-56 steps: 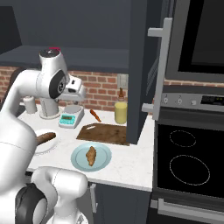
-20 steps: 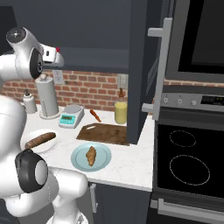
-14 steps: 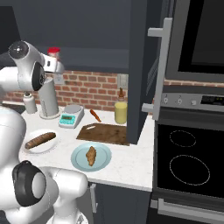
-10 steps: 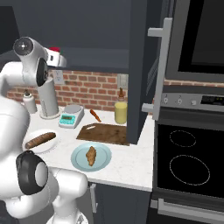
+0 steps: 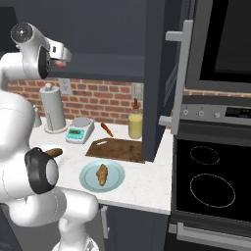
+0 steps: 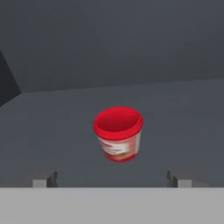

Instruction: From the different types of pastries on the counter, select a croissant and place it on the cutting board. Then retrieve a jar of jam from the cabinet and place it alongside the croissant on the cutting board.

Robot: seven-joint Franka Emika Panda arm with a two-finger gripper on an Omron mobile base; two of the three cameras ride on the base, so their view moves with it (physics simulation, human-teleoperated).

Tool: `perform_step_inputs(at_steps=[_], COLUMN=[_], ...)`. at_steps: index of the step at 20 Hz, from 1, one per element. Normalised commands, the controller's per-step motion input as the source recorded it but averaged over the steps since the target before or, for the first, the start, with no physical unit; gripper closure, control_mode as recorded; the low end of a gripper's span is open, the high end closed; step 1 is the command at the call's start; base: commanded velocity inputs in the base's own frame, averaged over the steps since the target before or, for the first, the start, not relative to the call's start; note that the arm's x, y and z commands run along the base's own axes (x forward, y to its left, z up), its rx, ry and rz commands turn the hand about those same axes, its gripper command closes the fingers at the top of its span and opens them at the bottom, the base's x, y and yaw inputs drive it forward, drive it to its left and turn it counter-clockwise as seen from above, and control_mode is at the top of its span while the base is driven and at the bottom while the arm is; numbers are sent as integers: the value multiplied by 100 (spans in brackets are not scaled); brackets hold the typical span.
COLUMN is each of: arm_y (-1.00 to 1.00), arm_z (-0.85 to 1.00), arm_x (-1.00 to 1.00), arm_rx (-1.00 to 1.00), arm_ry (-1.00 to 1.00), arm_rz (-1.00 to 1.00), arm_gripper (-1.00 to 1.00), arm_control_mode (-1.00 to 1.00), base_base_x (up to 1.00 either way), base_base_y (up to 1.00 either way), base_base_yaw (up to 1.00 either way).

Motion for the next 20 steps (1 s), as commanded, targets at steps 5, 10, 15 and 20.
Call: perform_step_inputs(at_steps=[5,10,15,20], arm_y=[0,0,0,2], arm_z=[-75,6,43,2], arm_x=[-36,35,89,9], arm_rx=[-4,4,0,1], arm_ry=[0,0,0,0], arm_rz=[0,0,0,0], arm_gripper=[-100,-100,-100,-100], arm_control_mode=[-100,-100,-100,-100], base_base_x=[0,0,0,0], base_base_y=[0,0,0,0], base_base_yaw=[0,0,0,0])
